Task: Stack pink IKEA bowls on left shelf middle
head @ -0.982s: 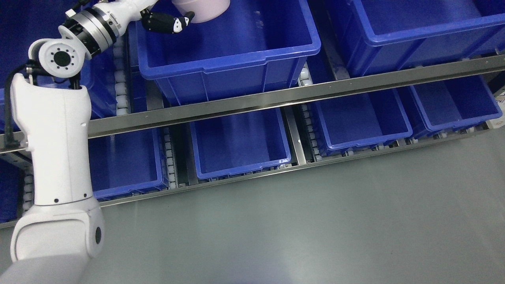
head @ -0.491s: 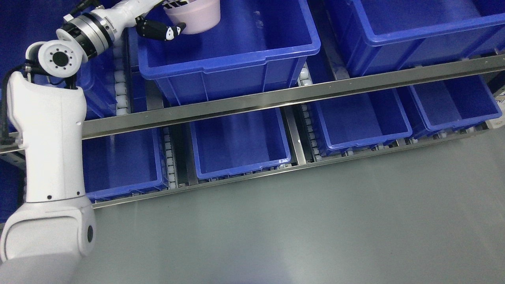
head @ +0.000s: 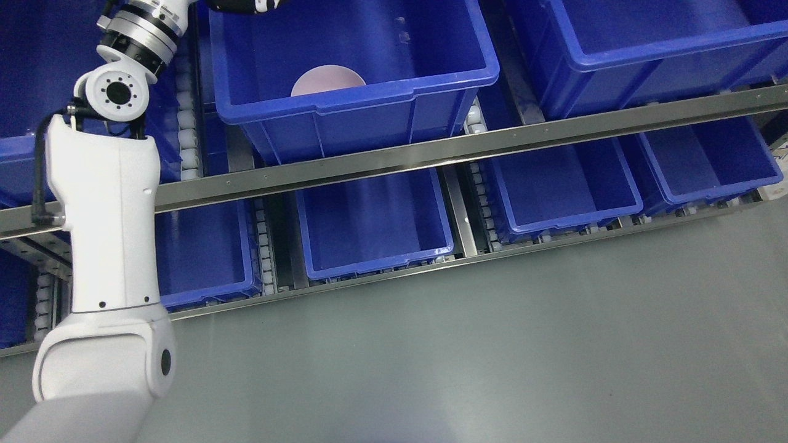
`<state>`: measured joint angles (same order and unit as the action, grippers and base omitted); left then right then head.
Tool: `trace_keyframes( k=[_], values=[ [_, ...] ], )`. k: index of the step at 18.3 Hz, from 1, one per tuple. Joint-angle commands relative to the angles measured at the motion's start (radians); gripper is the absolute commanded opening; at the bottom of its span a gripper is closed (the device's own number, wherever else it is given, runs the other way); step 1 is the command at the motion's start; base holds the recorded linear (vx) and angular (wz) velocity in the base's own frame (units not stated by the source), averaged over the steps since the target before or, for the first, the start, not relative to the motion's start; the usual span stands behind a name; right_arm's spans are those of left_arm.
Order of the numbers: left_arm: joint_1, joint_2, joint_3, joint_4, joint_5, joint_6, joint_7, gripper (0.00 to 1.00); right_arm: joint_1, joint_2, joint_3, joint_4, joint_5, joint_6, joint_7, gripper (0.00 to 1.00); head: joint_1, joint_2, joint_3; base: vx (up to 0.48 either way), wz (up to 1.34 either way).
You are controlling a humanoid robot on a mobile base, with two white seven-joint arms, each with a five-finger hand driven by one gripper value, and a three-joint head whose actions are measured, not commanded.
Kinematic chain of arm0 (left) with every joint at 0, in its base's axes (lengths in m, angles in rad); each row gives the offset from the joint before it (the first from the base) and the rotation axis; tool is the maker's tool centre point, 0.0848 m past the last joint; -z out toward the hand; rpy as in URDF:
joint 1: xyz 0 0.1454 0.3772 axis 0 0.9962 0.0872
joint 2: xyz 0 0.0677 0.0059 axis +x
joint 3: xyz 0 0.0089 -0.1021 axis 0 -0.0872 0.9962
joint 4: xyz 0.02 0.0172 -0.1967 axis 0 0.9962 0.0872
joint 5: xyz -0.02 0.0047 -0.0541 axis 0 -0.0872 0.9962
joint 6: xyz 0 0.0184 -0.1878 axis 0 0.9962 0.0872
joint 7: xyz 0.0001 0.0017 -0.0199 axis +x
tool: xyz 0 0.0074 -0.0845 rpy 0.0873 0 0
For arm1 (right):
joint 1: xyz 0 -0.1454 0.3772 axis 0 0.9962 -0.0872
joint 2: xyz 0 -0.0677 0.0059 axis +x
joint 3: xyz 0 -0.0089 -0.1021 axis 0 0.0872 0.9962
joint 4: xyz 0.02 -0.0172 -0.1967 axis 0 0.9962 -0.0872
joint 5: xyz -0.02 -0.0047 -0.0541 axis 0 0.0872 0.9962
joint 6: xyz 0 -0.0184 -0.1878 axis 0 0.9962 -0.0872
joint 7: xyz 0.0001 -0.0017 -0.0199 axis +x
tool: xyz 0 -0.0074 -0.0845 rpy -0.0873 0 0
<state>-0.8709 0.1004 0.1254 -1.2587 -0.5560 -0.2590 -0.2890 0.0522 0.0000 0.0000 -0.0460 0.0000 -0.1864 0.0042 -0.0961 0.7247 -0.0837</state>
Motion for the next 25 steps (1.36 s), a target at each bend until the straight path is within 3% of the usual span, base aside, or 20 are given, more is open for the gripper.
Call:
trace_keyframes(
  k=[1,4,10,25],
  values=[
    [0.021,-0.083,0.092,-0.04,0.305,0.127,0.29,0.94,0.0,-0.017,-0.011,0.0,0.008,0.001,-0.001,1.0,0.0,0.0,0.0,0.0,0.0],
    [0.11,-0.083,0.094,-0.146,0.35,0.231,0.294,0.97,0.0,-0.017,-0.011,0.0,0.008,0.001,-0.001,1.0,0.0,0.0,0.0,0.0,0.0],
    [0.289,-0.083,0.033,-0.297,0.35,0.268,0.287,0.97,0.0,-0.017,-0.009,0.0,0.008,0.001,-0.001,1.0,0.0,0.0,0.0,0.0,0.0],
    [0.365,-0.083,0.01,-0.337,0.35,0.268,0.287,0.99,0.0,-0.017,-0.011,0.0,0.008,0.001,-0.001,1.0,0.0,0.0,0.0,0.0,0.0]
  ],
)
